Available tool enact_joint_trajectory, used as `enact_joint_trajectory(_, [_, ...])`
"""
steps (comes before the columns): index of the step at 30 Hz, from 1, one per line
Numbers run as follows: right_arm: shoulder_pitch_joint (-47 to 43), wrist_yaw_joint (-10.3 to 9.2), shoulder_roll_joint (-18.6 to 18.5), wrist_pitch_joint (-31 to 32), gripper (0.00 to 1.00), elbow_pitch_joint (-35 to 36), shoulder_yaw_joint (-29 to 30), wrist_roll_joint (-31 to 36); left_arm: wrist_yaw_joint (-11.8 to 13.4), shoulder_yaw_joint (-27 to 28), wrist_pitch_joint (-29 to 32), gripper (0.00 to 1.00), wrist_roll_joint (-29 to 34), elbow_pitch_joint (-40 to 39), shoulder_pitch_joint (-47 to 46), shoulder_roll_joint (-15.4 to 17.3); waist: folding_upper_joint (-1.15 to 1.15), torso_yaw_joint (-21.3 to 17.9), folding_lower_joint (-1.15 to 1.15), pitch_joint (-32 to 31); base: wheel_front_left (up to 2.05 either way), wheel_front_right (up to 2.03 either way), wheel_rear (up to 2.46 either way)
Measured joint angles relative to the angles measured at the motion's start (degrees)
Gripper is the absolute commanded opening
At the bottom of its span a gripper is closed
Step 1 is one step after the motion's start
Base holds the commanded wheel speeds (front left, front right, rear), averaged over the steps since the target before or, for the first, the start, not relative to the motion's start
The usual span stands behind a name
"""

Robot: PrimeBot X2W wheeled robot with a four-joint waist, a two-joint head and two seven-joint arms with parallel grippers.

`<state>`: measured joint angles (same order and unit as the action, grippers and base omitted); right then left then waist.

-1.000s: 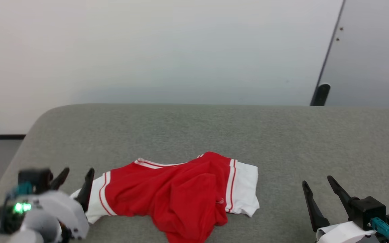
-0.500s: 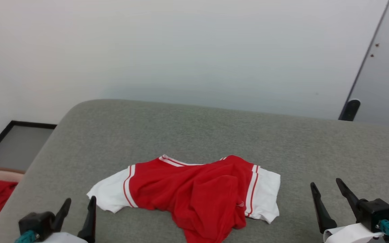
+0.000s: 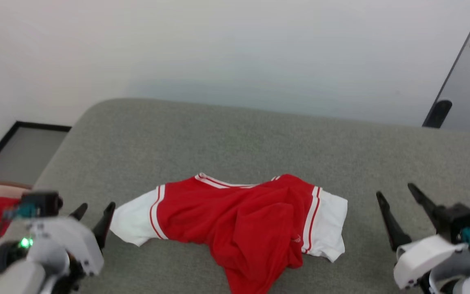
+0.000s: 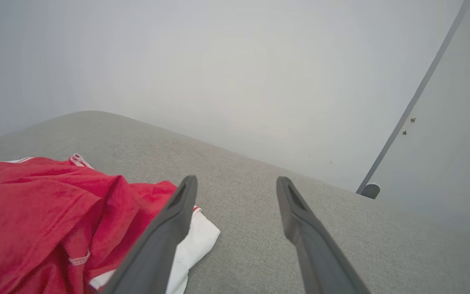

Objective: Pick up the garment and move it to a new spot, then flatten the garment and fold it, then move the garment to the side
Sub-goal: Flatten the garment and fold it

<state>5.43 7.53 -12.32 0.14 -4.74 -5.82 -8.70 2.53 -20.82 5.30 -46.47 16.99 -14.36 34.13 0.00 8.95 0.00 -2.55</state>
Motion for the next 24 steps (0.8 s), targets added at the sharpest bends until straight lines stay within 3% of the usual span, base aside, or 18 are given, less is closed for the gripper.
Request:
enact_joint_trajectory(6, [5.43,0.0,-2.9,2.94,1.0,1.22,-2.14,-1.3,-3.66,-3.34,17.31,1.0,-3.31,8.14,-11.85,1.82,0.0,-0.65,0.0,4.03,0.0,0.0,0.0])
enact_joint_trajectory(13, [10.66,0.0,-4.92,4.7,1.0,1.12,-4.68,-1.9,-3.56,-4.58,31.9,1.0,-7.02,17.72,-21.54,0.48,0.0,-1.77,0.0,9.31,0.0,0.0,0.0])
enact_joint_trajectory(17, [12.15,0.0,-5.15,5.13,1.0,0.9,-5.56,-2.07,-3.11,-5.75,37.45,1.0,-7.8,21.25,-24.82,-0.18,0.0,-2.48,0.0,11.81,0.0,0.0,0.0])
enact_joint_trajectory(24, [13.89,0.0,-5.66,5.53,1.0,0.91,-6.15,-2.16,-1.97,-7.04,41.65,1.0,-7.47,25.91,-27.54,-1.08,0.0,-3.26,0.0,15.01,0.0,0.0,0.0])
